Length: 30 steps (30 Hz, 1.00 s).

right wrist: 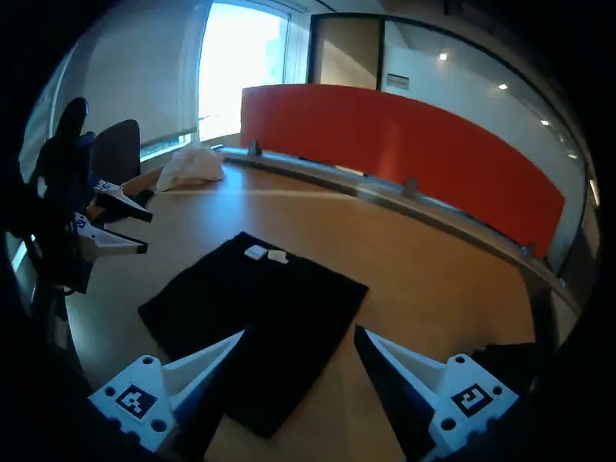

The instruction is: Fold towel

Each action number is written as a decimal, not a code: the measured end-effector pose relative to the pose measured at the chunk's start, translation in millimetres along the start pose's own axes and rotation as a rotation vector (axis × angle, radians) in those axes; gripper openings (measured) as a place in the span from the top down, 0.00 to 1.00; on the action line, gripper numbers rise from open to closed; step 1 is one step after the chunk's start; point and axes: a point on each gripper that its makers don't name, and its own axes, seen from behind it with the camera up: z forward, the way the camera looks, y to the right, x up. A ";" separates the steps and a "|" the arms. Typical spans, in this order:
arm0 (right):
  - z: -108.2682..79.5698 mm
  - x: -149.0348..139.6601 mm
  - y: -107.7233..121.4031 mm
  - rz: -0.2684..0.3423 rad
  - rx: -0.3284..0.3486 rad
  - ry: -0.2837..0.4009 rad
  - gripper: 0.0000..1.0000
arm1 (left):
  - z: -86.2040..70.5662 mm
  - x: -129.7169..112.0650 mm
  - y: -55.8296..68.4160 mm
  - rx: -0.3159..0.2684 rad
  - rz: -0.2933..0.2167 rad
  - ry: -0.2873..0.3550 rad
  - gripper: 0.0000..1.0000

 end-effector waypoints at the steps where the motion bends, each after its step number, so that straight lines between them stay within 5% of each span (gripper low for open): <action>1: 1.1 -4.0 -1.1 0.000 0.001 -0.006 0.00 | 1.5 -4.0 1.4 -0.002 0.001 -0.008 0.00; 30: 14.4 -104.9 -31.1 -0.019 0.066 -0.190 0.00 | 22.6 -98.4 36.0 -0.096 0.030 -0.200 0.00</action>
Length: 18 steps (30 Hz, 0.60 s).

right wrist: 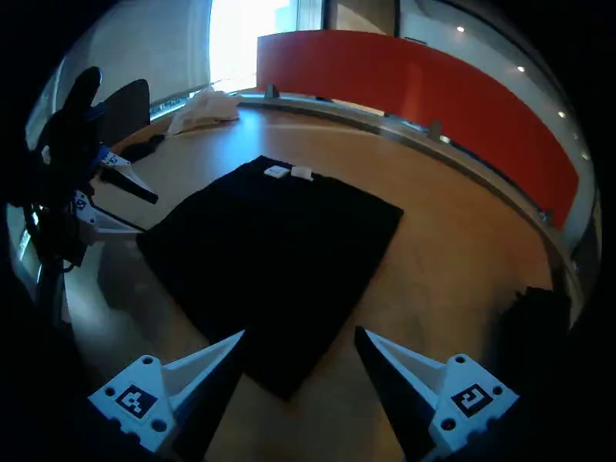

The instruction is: Fold towel

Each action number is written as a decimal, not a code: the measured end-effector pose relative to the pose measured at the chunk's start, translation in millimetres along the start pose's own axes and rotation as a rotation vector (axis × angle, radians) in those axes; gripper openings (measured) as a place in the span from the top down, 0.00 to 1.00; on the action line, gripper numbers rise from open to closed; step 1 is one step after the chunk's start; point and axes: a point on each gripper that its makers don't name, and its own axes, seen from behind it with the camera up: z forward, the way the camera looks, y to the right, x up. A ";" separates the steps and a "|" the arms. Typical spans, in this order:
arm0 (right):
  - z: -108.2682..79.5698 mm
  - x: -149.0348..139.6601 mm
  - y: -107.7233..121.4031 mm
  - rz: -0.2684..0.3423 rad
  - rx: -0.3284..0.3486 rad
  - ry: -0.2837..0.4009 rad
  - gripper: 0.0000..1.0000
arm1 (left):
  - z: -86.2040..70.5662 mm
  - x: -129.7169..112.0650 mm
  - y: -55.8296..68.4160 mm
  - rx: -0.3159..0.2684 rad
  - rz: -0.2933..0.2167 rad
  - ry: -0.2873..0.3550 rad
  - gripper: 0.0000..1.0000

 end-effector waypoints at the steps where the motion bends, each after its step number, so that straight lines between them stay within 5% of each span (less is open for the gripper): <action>1: 0.6 -2.5 -1.0 -0.002 0.002 -0.005 0.00 | 0.4 -2.5 1.1 -0.004 0.000 -0.006 0.00; 18: 2.7 -33.9 -7.0 -0.043 0.032 -0.071 0.00 | 5.9 -29.3 12.0 -0.039 0.032 -0.064 0.00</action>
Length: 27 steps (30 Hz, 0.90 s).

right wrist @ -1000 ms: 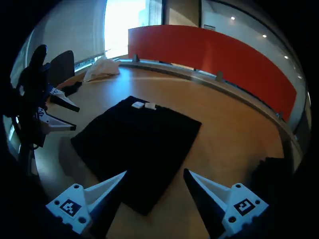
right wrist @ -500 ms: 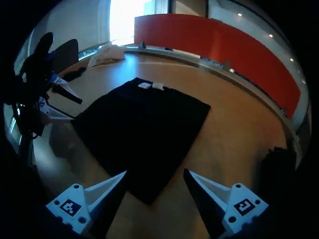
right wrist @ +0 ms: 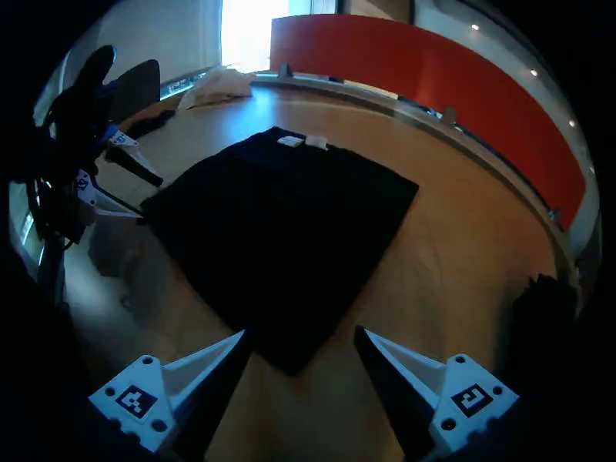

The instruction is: Fold towel

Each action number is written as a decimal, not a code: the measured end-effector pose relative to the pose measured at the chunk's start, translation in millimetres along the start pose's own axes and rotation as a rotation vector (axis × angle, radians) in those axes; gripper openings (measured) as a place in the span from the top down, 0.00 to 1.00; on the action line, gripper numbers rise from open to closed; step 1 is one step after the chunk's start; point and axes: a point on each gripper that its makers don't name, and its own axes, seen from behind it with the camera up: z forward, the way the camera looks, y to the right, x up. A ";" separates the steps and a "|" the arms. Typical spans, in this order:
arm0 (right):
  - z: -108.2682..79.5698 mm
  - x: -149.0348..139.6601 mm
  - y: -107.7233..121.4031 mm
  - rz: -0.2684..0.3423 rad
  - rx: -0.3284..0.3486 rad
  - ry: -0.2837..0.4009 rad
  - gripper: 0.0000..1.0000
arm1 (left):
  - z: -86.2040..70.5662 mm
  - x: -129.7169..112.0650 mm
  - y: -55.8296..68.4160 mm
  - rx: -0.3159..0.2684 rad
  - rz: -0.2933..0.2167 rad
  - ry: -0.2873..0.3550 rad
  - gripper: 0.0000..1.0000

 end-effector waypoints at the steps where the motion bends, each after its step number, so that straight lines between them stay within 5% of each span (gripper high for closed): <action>1: 0.5 -1.6 -0.6 -0.002 0.003 -0.003 0.00 | 0.4 -0.6 0.2 0.001 0.005 0.000 0.00; 13: 1.6 -6.5 -4.3 0.013 0.028 -0.007 0.01 | 1.7 -2.2 0.7 0.007 0.034 -0.008 0.00; 27: 1.3 -7.5 -11.0 0.015 0.054 -0.009 0.31 | 2.2 -2.5 0.2 0.031 0.038 -0.028 0.12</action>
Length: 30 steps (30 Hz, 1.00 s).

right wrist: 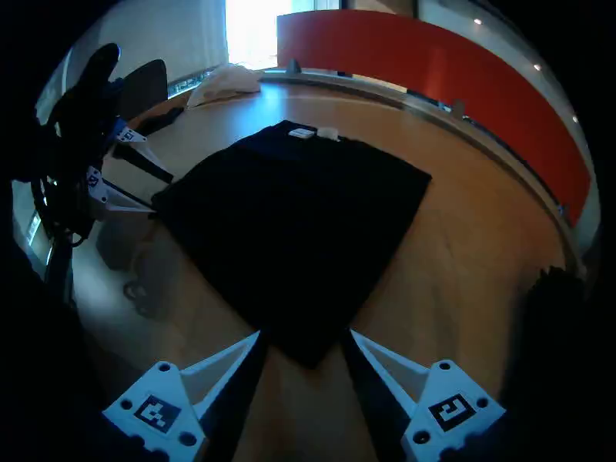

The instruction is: Fold towel

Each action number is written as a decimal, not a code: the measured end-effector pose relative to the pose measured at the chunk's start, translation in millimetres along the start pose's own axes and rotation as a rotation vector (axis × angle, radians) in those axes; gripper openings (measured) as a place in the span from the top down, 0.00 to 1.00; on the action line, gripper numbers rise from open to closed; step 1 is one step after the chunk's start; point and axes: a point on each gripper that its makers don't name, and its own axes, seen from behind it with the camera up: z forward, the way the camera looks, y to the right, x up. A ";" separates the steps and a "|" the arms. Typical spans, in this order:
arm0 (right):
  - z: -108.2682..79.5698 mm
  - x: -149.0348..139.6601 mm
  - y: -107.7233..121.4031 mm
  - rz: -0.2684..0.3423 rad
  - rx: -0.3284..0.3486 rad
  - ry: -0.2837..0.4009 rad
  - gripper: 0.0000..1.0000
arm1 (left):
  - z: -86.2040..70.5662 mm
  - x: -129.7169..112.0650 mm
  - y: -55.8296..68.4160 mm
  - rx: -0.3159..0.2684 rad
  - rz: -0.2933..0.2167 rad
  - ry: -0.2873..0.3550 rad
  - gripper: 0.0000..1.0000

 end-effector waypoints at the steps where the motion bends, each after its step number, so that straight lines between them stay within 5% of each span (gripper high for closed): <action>1: 0.0 -0.1 -0.1 0.001 0.000 0.000 0.32 | -0.1 -0.1 0.2 0.001 -0.001 -0.001 0.13; 13: -0.6 0.4 -1.3 0.008 0.008 -0.004 0.63 | -1.3 -0.3 4.7 0.014 -0.017 -0.010 0.39; 21: -0.6 2.5 -7.9 0.006 0.031 -0.008 0.83 | -0.5 -0.9 -0.4 0.040 -0.046 -0.021 0.76; 30: -3.2 12.6 -10.2 0.001 0.016 0.018 0.88 | -4.2 0.4 2.1 0.026 -0.091 -0.021 0.80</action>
